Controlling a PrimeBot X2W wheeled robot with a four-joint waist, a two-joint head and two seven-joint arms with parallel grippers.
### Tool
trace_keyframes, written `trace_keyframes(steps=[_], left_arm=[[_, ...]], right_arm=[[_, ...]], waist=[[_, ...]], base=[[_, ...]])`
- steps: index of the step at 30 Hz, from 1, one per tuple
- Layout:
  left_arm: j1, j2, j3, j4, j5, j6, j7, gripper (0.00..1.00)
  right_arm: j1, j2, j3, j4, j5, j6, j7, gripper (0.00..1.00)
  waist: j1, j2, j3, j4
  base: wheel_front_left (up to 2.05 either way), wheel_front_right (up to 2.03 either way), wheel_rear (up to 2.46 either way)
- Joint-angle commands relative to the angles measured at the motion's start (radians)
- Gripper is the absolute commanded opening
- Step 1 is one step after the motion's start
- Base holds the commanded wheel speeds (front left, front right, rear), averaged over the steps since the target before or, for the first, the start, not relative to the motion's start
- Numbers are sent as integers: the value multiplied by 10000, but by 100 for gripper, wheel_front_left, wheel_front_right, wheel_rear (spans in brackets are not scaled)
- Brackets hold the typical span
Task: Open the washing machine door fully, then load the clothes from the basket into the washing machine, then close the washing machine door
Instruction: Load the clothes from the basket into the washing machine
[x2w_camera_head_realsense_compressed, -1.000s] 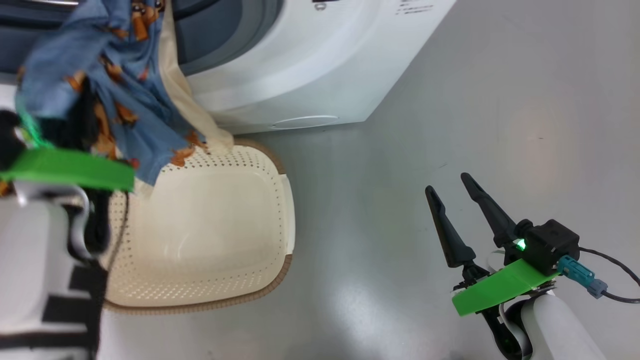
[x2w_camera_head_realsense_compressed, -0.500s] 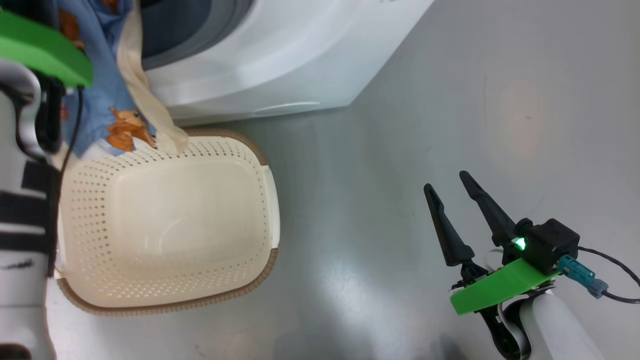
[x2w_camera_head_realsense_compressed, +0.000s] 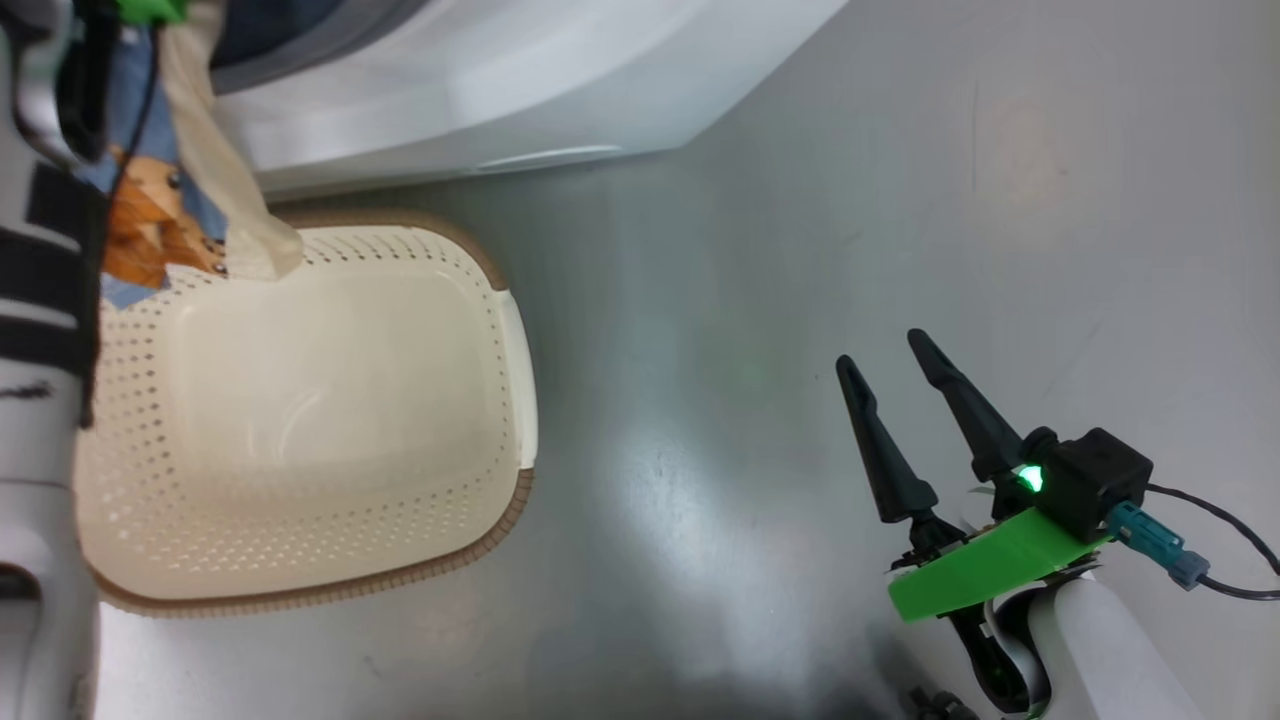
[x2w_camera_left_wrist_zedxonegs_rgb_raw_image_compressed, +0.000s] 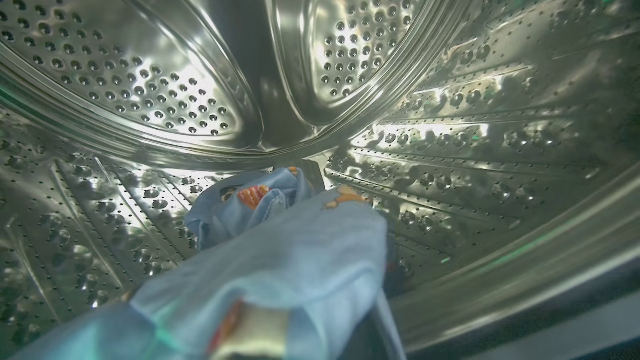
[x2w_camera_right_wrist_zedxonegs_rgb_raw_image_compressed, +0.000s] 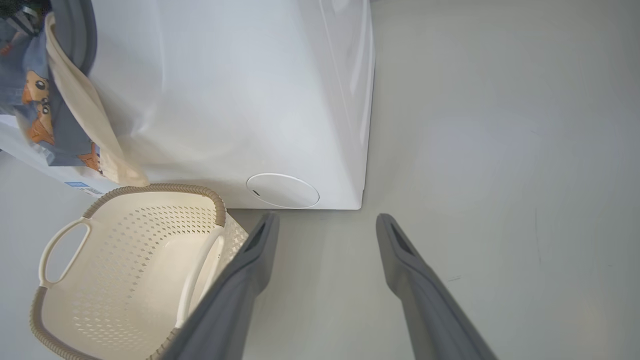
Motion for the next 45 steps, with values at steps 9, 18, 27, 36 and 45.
trace_keyframes(steps=[9,18,27,36,45], left_arm=[[-1167,816,-111,276,585,388,-1257,0],[-1251,1435,92,-3027,1578,821,-1738,0],[-526,1251,445,-3017,1477,581,-1741,100],[-391,600,497,-1492,1226,430,-1741,100],[118,176,555,-803,1085,438,-1742,100]], right_arm=[[107,100,317,-184,128,16,-47,100],[-50,45,426,-244,189,16,-47,100],[-53,44,415,-145,190,16,-47,100],[-92,25,263,-66,146,16,-47,100],[-12,-16,178,22,148,16,-47,100]], waist=[[0,-1,534,-181],[0,-1,816,-289],[0,-1,827,-270],[0,-1,496,64],[0,-1,-153,425]], base=[[0,0,0],[0,0,0],[0,0,0],[0,0,0],[0,0,0]])
